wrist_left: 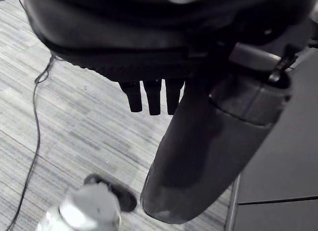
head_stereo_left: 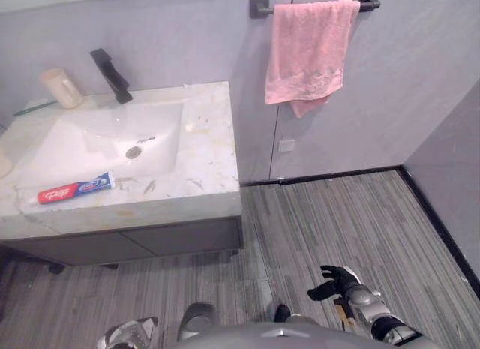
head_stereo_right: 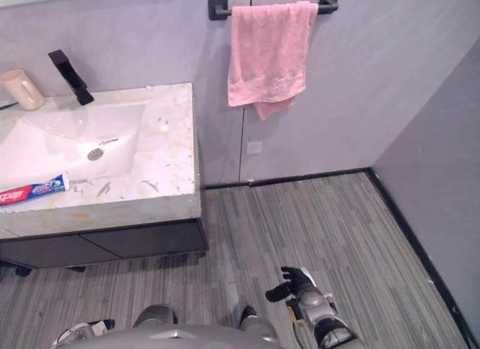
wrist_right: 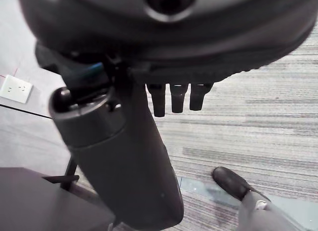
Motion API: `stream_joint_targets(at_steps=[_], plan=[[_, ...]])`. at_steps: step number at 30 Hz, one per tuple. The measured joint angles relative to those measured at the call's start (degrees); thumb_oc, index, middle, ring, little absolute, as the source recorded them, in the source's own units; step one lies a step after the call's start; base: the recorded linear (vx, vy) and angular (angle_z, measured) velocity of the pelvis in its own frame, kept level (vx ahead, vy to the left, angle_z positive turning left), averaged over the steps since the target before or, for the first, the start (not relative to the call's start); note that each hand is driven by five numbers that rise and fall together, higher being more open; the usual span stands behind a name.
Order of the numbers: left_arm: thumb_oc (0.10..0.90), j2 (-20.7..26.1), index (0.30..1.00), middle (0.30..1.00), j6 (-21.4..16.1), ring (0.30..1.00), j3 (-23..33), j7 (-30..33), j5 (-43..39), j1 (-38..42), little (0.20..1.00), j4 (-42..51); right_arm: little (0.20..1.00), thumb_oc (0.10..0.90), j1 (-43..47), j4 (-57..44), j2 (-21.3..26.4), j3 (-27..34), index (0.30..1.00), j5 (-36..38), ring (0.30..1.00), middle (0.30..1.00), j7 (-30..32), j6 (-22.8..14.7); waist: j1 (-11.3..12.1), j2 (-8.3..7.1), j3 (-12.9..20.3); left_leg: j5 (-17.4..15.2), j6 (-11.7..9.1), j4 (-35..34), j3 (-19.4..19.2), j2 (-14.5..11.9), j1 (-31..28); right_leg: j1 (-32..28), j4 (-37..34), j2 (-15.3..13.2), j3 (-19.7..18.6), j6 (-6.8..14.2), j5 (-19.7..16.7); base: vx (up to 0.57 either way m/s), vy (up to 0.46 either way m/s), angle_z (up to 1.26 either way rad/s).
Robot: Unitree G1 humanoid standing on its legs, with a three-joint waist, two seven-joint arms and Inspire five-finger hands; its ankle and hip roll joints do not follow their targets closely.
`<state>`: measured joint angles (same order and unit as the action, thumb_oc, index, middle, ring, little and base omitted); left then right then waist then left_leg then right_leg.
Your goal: Organize the bathroom.
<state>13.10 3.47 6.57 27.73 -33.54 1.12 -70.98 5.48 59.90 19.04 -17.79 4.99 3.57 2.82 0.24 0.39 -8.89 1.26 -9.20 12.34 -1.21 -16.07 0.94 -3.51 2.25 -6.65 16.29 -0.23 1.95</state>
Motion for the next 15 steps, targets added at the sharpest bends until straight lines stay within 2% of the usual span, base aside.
stream_joint_targets(at_steps=[2, 4, 5, 6, 7, 8, 10, 11, 13, 14, 15], plan=[[0.800, -0.6, 0.900, 0.900, -0.3, 0.900, 0.0, -0.5, 0.0, 1.2, 0.900, -0.4, 0.900, 0.800, -0.2, 0.0, 0.9, 0.3, 0.900, 2.3, 0.900, 0.900, -1.6, -0.4, -0.1, 1.07, 0.2, 3.3, -0.8, -5.9, 1.4, -3.4, -2.4, 0.9, 1.8, -0.9, -0.6, 1.0, 0.6, 0.08, 0.306, 0.20], [0.800, -1.5, 0.900, 0.900, -0.9, 0.900, 0.0, -1.1, 0.1, 1.1, 0.900, -0.4, 0.900, 0.800, -0.2, 0.0, 1.7, 0.8, 0.900, 3.3, 0.900, 0.900, -3.8, -1.2, 0.0, 1.53, 0.2, 3.8, -1.5, -8.3, 2.4, -2.8, -4.2, 1.5, 3.6, -3.2, -1.6, 2.4, 0.6, 0.04, 0.285, -0.02], [0.800, -1.9, 0.900, 0.900, -0.9, 0.900, 0.0, -1.4, 0.1, 0.7, 0.900, -0.4, 0.900, 0.800, -0.3, 0.0, 2.6, 1.3, 0.900, 3.3, 0.900, 0.900, -4.7, -1.6, -0.1, 2.10, 0.2, 4.5, -0.6, -9.2, 1.5, -1.9, -5.1, 1.4, 4.2, -4.3, -2.0, 3.7, 0.6, 0.03, 0.287, -0.07], [0.800, -2.3, 0.900, 0.900, -0.8, 0.900, 0.0, -1.7, 0.3, 0.4, 0.900, -0.5, 0.900, 0.800, -0.6, 0.0, 2.9, 1.5, 0.900, 3.5, 0.900, 0.900, -5.4, -2.1, -0.1, 2.89, 0.4, 5.7, -0.1, -9.5, -0.1, -0.8, -5.6, 1.3, 4.4, -5.3, -2.1, 5.0, 0.5, 0.04, 0.337, 0.23], [0.800, -2.6, 0.900, 0.900, -0.5, 0.900, -0.3, -2.0, 0.8, 0.8, 0.900, -0.5, 0.900, 0.800, -1.8, 0.0, 3.6, 2.7, 0.900, 5.5, 0.900, 0.900, -6.6, -2.6, -0.9, 3.46, 0.6, 2.0, -2.1, -9.6, -6.6, 0.8, -5.6, 0.0, 4.1, -7.5, -0.2, 7.3, -0.4, 0.06, 0.405, 0.86], [0.800, -1.0, 0.900, 0.900, -0.7, 0.900, -2.6, -2.4, 2.8, 2.0, 0.900, 0.0, 0.900, 0.800, -3.0, 0.8, 1.7, 4.5, 0.900, 8.1, 0.900, 0.900, -8.4, -2.5, -1.3, 0.90, 0.5, 0.8, -1.3, -12.3, -8.9, 6.2, -6.4, -1.0, 4.1, -12.7, 1.5, 8.5, -1.7, 0.07, 0.438, 0.92], [0.800, 0.6, 0.900, 0.900, -0.4, 0.900, -4.3, -2.8, 3.4, 3.0, 0.900, 0.1, 0.900, 0.800, -3.0, 2.2, -1.5, 4.7, 0.900, 9.7, 0.900, 0.900, -10.3, -2.7, -0.3, -0.56, 0.5, -0.3, 1.0, -12.6, -8.1, 9.9, -6.6, -1.0, 4.2, -16.3, 0.8, 6.5, -4.6, 0.06, 0.354, 0.40], [0.800, 1.0, 0.900, 0.900, -0.2, 0.900, -4.3, -2.8, 4.2, 2.9, 0.900, 0.3, 0.900, 0.800, -3.0, 2.3, -2.8, 4.1, 0.900, 9.9, 0.900, 0.900, -11.7, -2.9, -0.3, -0.17, 0.4, -0.8, 2.0, -12.5, -8.0, 10.9, -6.8, -0.8, 4.6, -17.2, 0.0, 6.1, -7.8, 0.04, 0.321, 0.13], [0.800, 1.9, 0.900, 0.900, 0.4, 0.900, -5.6, -2.7, 5.0, 2.7, 0.900, 0.7, 0.900, 0.800, -3.1, 1.1, -4.8, 3.3, 0.900, 9.7, 0.900, 0.900, -12.5, -3.7, 0.2, -0.01, 0.3, -1.3, 4.1, -12.8, -8.3, 12.8, -7.6, 0.9, 6.8, -19.2, -1.3, 6.6, -13.2, 0.02, 0.255, -0.05], [0.800, 1.9, 0.900, 0.900, 0.6, 0.900, -5.7, -2.9, 5.3, 1.8, 0.900, 1.3, 0.900, 0.800, -2.6, 0.3, -5.0, 3.3, 0.900, 10.0, 0.900, 0.900, -13.5, -4.6, 0.8, 0.02, 0.1, -1.5, 5.0, -12.7, -9.6, 14.1, -8.2, 2.8, 8.6, -20.8, -1.9, 7.4, -17.1, -0.01, 0.262, -0.35], [0.800, 2.0, 0.900, 0.900, 0.9, 0.900, -5.8, -3.0, 6.4, 0.8, 0.900, 1.9, 0.900, 0.800, -2.3, 0.0, -5.2, 3.4, 0.900, 9.9, 0.900, 0.900, -13.8, -5.0, 1.2, -0.29, 0.0, -1.8, 5.8, -12.7, -10.7, 14.7, -8.6, 3.6, 8.7, -21.6, -1.5, 7.6, -19.1, -0.02, 0.267, -0.40]])
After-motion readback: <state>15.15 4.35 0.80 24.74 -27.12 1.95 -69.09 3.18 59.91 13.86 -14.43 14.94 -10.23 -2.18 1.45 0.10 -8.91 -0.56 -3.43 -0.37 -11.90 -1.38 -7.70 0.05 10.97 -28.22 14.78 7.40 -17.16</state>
